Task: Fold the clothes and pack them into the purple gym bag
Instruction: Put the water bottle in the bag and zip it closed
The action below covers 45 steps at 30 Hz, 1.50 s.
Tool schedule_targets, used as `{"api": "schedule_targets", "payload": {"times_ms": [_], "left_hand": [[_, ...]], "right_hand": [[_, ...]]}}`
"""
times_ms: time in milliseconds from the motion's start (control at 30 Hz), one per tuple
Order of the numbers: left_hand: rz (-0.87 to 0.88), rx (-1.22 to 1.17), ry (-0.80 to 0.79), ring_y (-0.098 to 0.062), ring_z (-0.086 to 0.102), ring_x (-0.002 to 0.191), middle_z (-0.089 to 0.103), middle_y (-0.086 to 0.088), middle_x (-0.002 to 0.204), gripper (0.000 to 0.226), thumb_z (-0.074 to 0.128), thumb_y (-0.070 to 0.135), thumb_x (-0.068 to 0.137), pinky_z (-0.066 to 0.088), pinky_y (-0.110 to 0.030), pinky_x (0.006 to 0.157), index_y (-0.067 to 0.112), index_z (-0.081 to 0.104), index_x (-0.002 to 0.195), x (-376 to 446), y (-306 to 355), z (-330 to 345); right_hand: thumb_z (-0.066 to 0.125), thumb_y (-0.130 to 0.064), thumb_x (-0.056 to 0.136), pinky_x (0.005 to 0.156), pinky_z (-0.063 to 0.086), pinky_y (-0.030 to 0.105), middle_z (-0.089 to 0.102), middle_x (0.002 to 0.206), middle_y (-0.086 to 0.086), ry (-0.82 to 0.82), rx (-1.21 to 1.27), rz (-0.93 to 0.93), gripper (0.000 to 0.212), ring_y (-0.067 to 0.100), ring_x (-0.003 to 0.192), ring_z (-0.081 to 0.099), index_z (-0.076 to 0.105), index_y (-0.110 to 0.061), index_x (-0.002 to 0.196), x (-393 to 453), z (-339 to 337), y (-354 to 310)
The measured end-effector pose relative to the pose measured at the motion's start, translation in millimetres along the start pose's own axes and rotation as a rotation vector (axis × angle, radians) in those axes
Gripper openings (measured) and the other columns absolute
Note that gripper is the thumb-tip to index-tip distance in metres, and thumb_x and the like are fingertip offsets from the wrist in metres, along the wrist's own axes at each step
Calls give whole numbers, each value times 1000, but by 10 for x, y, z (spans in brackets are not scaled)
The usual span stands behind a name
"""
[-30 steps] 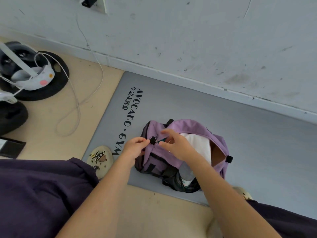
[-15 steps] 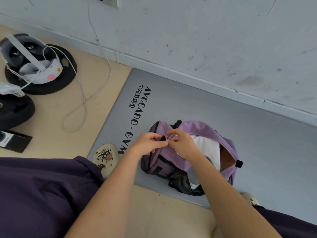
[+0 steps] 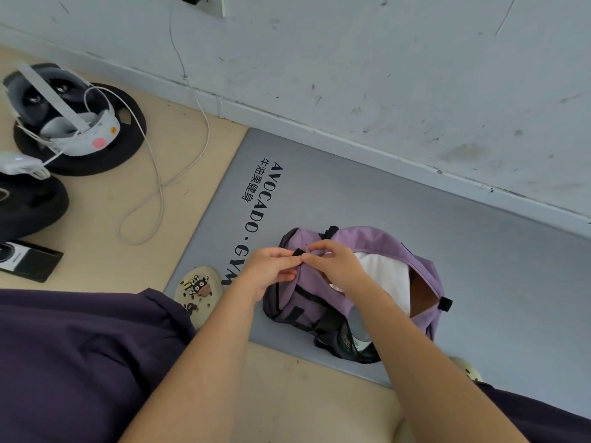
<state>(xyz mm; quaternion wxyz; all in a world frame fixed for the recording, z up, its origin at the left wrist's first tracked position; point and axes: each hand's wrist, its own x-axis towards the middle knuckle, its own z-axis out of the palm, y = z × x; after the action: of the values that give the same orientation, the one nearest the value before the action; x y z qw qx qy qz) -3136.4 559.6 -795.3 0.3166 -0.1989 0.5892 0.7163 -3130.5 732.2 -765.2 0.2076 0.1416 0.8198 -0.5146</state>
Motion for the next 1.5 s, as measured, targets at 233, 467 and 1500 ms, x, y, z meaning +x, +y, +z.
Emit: {"api": "schedule_targets", "payload": {"times_ms": [233,467,1500], "left_hand": [[-27,-71,-20,-16,70,71,74,-8,80,13,78,11,81,56,-24,66,5,73,91,18,-28,-38],[-58,-163,-55,-14,71,72,75,-7,82,7,71,10,87,57,-23,66,5,72,92,-15,-68,-64],[582,1233,-29,-17,56,100,65,11,100,39,67,62,77,35,-36,82,35,68,105,-140,-127,1341]], "right_hand": [[74,-16,84,46,33,9,45,57,-11,44,-120,-78,6,1,48,38,69,-19,85,-9,-20,-70],[76,-27,82,48,31,12,44,56,-10,-27,-241,-154,16,2,48,36,64,-20,77,-5,29,-131],[77,-24,83,58,41,17,60,53,-11,286,104,213,25,6,57,54,62,-18,63,-559,-968,479]]}}
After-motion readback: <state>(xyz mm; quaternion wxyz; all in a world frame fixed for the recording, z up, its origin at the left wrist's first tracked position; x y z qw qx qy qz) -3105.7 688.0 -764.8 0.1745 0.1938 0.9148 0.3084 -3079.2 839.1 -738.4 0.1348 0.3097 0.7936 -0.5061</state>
